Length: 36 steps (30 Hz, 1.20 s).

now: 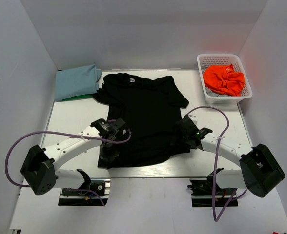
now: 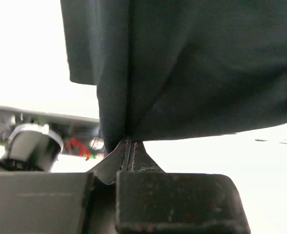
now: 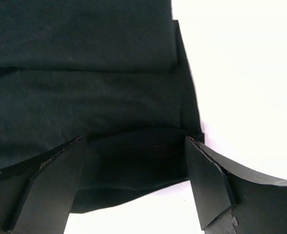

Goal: Fold and stack the t-shirts
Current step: Flatten out the tshirt

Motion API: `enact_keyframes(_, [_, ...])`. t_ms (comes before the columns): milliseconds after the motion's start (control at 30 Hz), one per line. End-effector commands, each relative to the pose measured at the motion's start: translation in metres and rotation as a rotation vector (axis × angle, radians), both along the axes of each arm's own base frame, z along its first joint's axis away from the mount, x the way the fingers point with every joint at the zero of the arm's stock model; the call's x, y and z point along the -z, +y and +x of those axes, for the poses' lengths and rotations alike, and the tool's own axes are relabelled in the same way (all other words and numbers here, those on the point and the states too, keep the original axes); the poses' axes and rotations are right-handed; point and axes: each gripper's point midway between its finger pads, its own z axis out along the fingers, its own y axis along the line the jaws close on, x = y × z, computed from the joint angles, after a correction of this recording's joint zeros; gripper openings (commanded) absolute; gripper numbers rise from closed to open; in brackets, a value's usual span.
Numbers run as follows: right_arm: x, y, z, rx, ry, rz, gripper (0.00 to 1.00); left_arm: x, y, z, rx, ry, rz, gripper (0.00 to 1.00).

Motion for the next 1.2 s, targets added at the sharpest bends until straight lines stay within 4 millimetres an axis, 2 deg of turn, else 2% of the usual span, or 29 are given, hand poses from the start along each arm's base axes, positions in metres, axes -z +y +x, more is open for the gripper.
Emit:
enact_keyframes(0, [0.027, -0.057, -0.059, 0.118, 0.230, -0.178, 0.87, 0.009, 0.029, -0.064, -0.082, 0.255, 0.079, 0.00])
enact_keyframes(67, [0.020, -0.061, -0.058, 0.132, 0.222, -0.175, 0.89, 0.012, 0.029, -0.065, -0.084, 0.272, 0.098, 0.08])
enact_keyframes(100, [0.017, -0.059, -0.059, 0.124, 0.226, -0.157, 0.89, 0.012, 0.031, -0.063, -0.082, 0.262, 0.108, 0.36])
enact_keyframes(133, [0.013, -0.056, -0.055, 0.070, 0.207, -0.157, 0.89, 0.010, 0.029, -0.058, -0.080, 0.245, 0.109, 0.69])
enact_keyframes(167, [0.001, -0.047, -0.047, 0.042, 0.167, -0.116, 0.89, 0.006, 0.021, -0.050, -0.078, 0.218, 0.079, 0.98])
enact_keyframes(333, [-0.044, -0.015, -0.028, -0.196, -0.027, 0.030, 0.90, -0.017, -0.009, -0.014, -0.025, 0.051, -0.071, 1.00])
enact_keyframes(433, [-0.072, -0.002, -0.023, -0.292, -0.152, 0.105, 0.90, -0.029, -0.024, 0.009, -0.026, -0.055, -0.152, 1.00])
enact_keyframes(467, [-0.077, -0.002, -0.021, -0.316, -0.180, 0.103, 0.90, -0.032, -0.028, 0.014, -0.025, -0.081, -0.179, 1.00])
enact_keyframes(533, [-0.085, 0.000, -0.017, -0.326, -0.224, 0.111, 0.90, -0.034, -0.037, 0.035, -0.019, -0.177, -0.206, 1.00])
enact_keyframes(600, [-0.079, -0.001, -0.014, -0.308, -0.208, 0.098, 0.90, -0.032, -0.035, 0.060, -0.044, -0.272, -0.168, 1.00])
enact_keyframes(633, [-0.080, 0.004, -0.009, -0.314, -0.223, 0.110, 0.90, -0.029, -0.045, 0.076, -0.051, -0.327, -0.187, 1.00])
enact_keyframes(733, [-0.057, 0.008, -0.004, -0.253, -0.122, 0.097, 0.90, -0.024, -0.061, 0.111, -0.053, -0.433, -0.209, 1.00])
enact_keyframes(767, [-0.052, 0.007, -0.003, -0.239, -0.106, 0.085, 0.90, -0.020, -0.060, 0.120, -0.059, -0.446, -0.193, 1.00])
enact_keyframes(800, [-0.048, 0.005, -0.003, -0.202, -0.088, 0.087, 0.90, -0.003, -0.058, 0.123, -0.060, -0.428, -0.148, 1.00])
enact_keyframes(833, [-0.039, 0.004, -0.005, -0.168, -0.052, 0.078, 0.90, 0.007, -0.051, 0.131, -0.088, -0.429, -0.118, 1.00])
enact_keyframes(900, [-0.026, -0.002, -0.012, -0.116, -0.006, 0.077, 0.90, 0.020, -0.050, 0.143, -0.112, -0.423, -0.105, 1.00])
enact_keyframes(933, [-0.021, 0.000, -0.017, -0.112, 0.025, 0.097, 0.90, 0.036, -0.043, 0.145, -0.139, -0.394, -0.076, 1.00])
enact_keyframes(1000, [-0.006, -0.003, -0.036, -0.076, 0.114, 0.108, 0.90, 0.050, -0.038, 0.147, -0.167, -0.381, -0.073, 1.00])
enact_keyframes(1067, [0.012, -0.011, -0.056, -0.011, 0.192, 0.117, 0.90, 0.054, -0.030, 0.152, -0.205, -0.386, -0.073, 1.00])
enact_keyframes(1133, [0.018, -0.013, -0.074, 0.005, 0.261, 0.133, 0.90, 0.057, -0.018, 0.153, -0.227, -0.396, -0.037, 1.00])
enact_keyframes(1167, [0.012, -0.006, -0.083, -0.011, 0.291, 0.176, 0.90, 0.062, -0.010, 0.152, -0.242, -0.385, -0.024, 1.00])
